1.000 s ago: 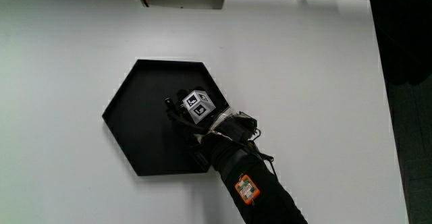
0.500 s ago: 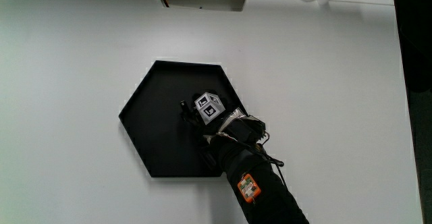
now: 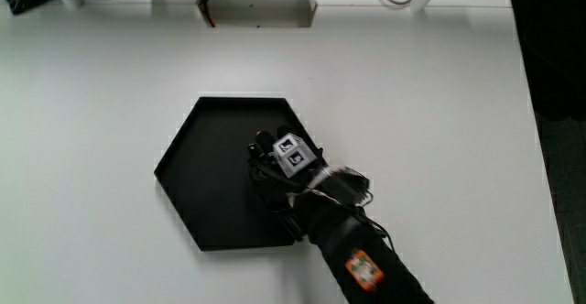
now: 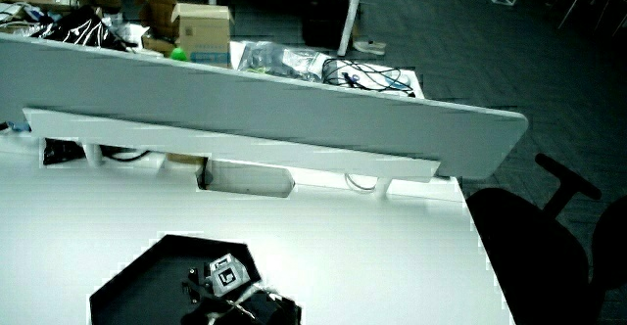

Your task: Place black tape into plate

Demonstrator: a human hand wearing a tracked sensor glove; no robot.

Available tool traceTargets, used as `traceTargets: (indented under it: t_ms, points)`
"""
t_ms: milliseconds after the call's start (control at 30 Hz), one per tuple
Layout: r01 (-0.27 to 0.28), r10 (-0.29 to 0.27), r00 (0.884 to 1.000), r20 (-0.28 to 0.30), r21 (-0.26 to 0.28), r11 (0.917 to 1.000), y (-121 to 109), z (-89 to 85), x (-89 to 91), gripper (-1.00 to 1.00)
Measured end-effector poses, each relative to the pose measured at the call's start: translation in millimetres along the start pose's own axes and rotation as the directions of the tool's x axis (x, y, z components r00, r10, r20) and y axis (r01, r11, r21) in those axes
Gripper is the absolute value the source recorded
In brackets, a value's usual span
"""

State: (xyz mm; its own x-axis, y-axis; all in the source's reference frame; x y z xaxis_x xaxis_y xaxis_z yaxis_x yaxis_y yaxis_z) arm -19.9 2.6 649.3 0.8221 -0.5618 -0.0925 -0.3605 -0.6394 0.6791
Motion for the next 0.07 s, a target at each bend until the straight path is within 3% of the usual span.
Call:
traceTargets:
  t_ms: [67]
  points:
    - [0.030,-0.028,0.999,-0.041,0.069,0.9971,-13.0,1.2,8.2,-1.00]
